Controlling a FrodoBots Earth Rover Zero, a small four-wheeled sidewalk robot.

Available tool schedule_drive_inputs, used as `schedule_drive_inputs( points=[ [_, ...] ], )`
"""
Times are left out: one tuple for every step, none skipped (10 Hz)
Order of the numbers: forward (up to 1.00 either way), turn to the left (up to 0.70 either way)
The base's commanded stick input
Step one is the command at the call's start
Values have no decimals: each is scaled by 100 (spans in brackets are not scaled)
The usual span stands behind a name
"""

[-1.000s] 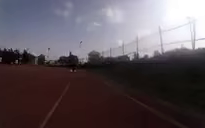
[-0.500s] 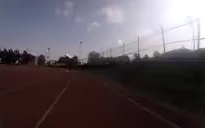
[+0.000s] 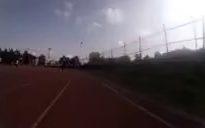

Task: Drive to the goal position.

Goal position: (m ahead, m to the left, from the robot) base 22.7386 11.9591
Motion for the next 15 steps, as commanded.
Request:
schedule_drive_inputs(
  points=[
    [50, 0],
    [50, 0],
    [50, 0],
    [50, 0],
    [50, 0],
    [50, 0],
    [50, 0],
    [50, 0],
    [50, 0],
    [50, 0],
    [50, 0],
    [50, 0],
    [50, 0],
    [50, 0],
    [50, 0]
  ],
)
